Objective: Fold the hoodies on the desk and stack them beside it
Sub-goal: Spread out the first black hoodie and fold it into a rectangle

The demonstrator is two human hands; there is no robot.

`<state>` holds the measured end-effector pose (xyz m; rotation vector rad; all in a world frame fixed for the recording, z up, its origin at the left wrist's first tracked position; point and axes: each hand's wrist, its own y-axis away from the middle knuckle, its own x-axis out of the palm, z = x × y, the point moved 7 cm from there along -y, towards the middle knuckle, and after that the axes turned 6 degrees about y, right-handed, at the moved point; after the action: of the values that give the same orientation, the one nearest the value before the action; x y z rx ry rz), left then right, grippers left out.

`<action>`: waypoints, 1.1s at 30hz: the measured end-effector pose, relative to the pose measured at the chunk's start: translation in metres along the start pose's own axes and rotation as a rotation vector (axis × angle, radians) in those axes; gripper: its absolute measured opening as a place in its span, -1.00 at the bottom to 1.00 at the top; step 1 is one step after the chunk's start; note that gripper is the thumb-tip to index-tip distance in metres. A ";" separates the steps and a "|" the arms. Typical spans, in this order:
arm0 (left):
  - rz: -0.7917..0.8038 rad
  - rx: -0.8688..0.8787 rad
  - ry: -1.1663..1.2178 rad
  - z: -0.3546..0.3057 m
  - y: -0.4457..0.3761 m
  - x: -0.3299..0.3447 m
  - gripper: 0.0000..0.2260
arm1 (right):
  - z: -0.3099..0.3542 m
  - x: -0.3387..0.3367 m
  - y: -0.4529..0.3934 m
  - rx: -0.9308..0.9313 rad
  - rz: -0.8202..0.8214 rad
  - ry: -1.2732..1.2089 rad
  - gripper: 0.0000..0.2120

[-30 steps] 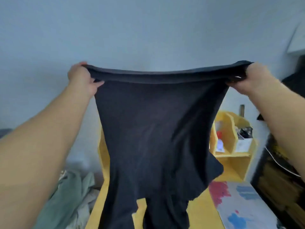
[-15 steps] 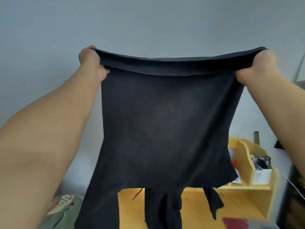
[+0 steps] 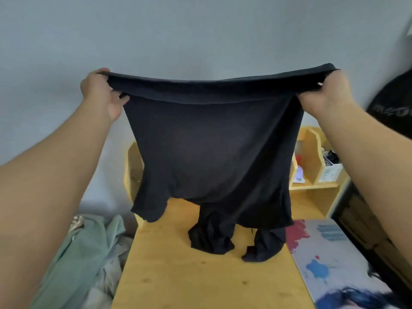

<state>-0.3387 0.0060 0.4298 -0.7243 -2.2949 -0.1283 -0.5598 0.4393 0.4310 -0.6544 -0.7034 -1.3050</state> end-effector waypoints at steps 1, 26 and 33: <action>-0.009 -0.003 0.013 0.011 0.007 -0.018 -0.75 | -0.008 -0.018 0.003 0.047 -0.011 -0.025 -0.72; 1.059 -0.524 -1.840 0.386 0.329 -0.405 -0.47 | -0.233 -0.520 0.229 0.814 -0.424 1.595 -0.63; 1.023 -0.491 -1.816 0.449 0.358 -0.347 -0.39 | -0.249 -0.554 0.089 0.729 -0.561 1.259 -0.66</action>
<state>-0.2168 0.2751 -0.1729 -3.0793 -2.8219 0.7789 -0.5160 0.6042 -0.1592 0.9877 -0.2261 -1.5011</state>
